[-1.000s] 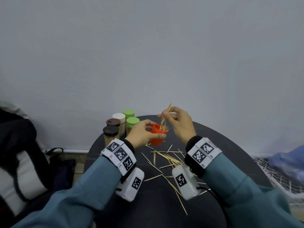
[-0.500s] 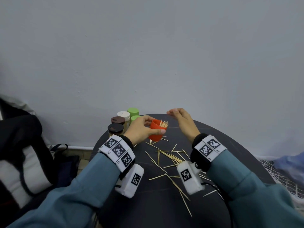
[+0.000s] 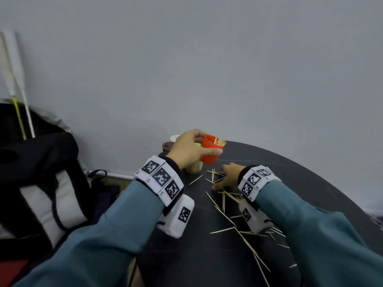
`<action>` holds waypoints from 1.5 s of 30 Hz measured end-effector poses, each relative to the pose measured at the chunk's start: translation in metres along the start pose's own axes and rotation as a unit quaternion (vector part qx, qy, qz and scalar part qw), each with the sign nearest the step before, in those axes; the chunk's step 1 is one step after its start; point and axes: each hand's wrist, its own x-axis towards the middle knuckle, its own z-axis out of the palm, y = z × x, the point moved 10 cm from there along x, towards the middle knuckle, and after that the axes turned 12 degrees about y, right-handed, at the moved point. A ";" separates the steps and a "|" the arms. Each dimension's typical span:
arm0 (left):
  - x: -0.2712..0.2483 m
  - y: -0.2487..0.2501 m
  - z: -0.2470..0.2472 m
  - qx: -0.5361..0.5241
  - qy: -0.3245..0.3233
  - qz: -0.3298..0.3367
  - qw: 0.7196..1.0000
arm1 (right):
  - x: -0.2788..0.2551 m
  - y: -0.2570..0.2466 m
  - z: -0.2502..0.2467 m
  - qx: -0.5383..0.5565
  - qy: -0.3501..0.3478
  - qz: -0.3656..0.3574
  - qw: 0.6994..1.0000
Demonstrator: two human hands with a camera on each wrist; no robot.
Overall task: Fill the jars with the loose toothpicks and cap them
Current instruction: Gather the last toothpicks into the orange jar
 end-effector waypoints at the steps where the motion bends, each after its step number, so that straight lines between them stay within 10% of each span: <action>1: 0.001 0.000 -0.001 0.000 0.003 0.001 1.000 | 0.003 -0.002 0.000 -0.011 0.005 -0.002 1.000; 45: -0.007 -0.004 0.007 0.010 -0.009 -0.012 1.000 | -0.023 0.015 -0.023 0.077 0.088 -0.011 0.993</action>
